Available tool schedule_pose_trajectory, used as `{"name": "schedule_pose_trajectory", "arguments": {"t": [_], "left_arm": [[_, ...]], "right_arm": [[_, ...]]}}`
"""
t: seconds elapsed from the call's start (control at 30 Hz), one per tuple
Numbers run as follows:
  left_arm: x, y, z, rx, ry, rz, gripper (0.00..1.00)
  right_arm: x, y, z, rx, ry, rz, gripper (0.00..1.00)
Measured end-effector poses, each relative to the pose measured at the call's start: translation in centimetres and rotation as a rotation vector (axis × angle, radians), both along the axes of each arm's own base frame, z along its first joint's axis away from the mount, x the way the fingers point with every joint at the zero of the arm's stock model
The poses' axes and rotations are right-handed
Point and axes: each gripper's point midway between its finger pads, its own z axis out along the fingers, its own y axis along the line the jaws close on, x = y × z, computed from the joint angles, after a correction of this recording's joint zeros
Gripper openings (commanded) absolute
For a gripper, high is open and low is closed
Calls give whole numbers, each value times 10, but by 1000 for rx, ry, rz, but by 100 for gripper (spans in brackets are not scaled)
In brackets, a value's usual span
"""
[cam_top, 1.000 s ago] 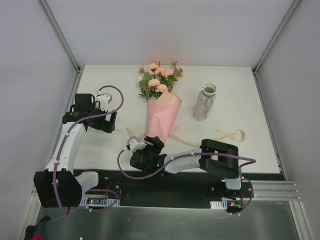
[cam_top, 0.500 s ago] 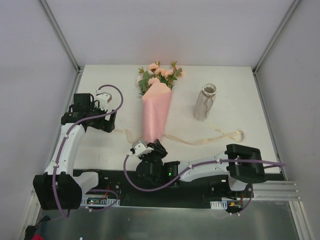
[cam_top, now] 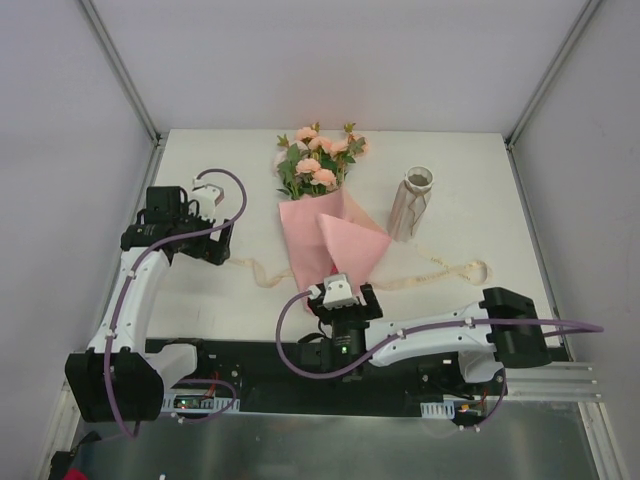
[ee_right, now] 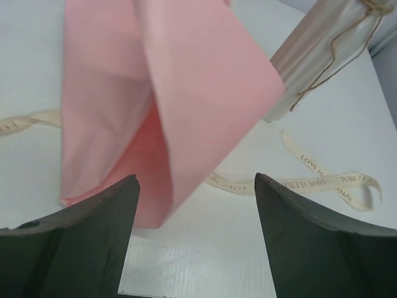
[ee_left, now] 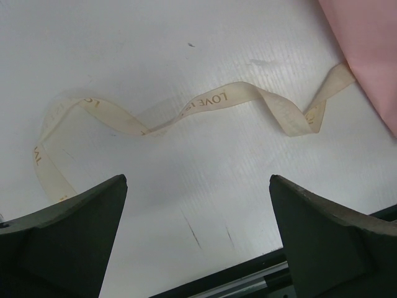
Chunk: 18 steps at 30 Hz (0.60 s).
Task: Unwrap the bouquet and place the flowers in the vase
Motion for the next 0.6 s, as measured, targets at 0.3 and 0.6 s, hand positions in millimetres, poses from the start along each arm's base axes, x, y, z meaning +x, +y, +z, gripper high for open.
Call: {"name": "schedule_pose_trajectory", "arguments": {"t": [0.3, 0.6], "left_arm": [[5, -41, 13, 2, -10, -149, 99], [32, -84, 38, -13, -31, -254, 99]], "right_arm": [[-9, -25, 38, 378, 11, -64, 80], [41, -99, 110, 495, -27, -248, 81]]}}
